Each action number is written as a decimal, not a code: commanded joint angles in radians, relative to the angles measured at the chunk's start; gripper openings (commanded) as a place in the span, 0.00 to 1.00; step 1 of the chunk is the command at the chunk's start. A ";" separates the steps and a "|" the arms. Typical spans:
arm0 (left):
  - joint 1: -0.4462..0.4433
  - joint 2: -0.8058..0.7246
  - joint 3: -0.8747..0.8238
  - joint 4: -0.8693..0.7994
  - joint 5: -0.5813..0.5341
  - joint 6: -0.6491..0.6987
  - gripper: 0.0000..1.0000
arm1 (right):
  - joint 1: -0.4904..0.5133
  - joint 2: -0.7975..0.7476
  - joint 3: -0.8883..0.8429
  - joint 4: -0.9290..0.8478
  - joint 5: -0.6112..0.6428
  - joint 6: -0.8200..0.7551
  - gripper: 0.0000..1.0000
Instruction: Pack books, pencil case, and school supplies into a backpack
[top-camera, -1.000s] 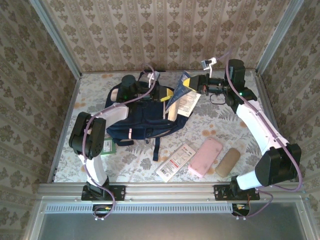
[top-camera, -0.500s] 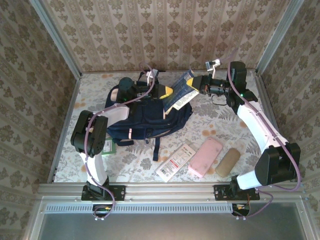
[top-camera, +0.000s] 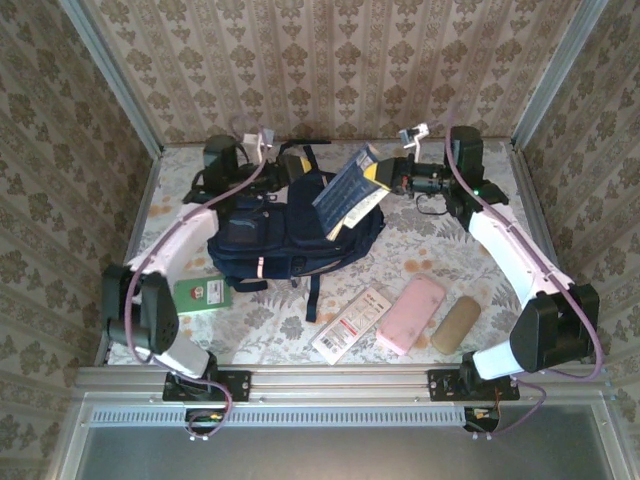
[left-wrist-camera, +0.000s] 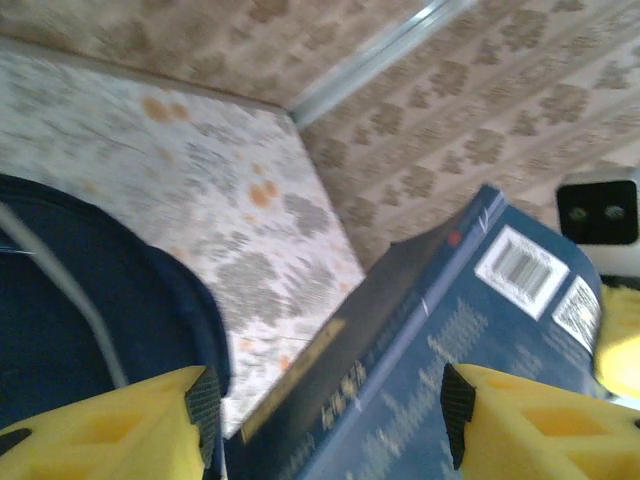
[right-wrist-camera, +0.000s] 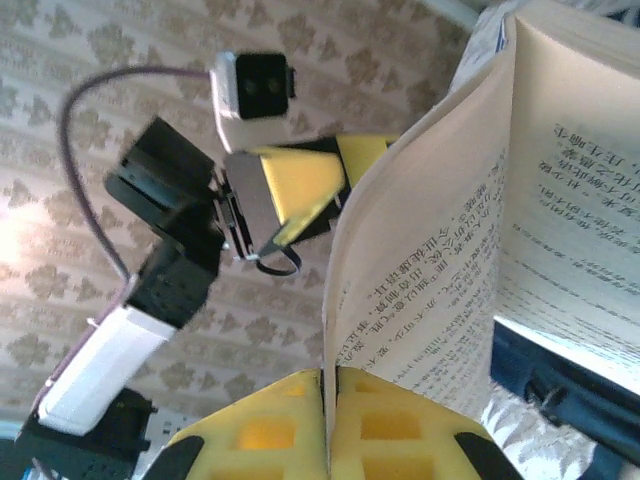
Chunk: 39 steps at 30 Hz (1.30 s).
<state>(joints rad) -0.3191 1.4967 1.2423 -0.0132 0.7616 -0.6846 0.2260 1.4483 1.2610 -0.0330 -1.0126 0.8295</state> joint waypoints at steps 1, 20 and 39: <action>0.002 -0.039 -0.014 -0.349 -0.230 0.186 0.65 | 0.057 0.037 0.023 -0.021 -0.092 -0.039 0.00; 0.041 -0.359 -0.674 -0.088 -0.270 -0.093 0.72 | 0.142 0.601 0.175 -0.150 -0.030 -0.104 0.00; -0.005 -0.252 -0.792 0.306 -0.303 -0.299 0.60 | 0.114 0.663 0.119 -0.148 -0.006 -0.138 0.00</action>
<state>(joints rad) -0.2989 1.2194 0.4576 0.1501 0.4561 -0.9146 0.3462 2.0903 1.4044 -0.2089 -1.0706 0.6872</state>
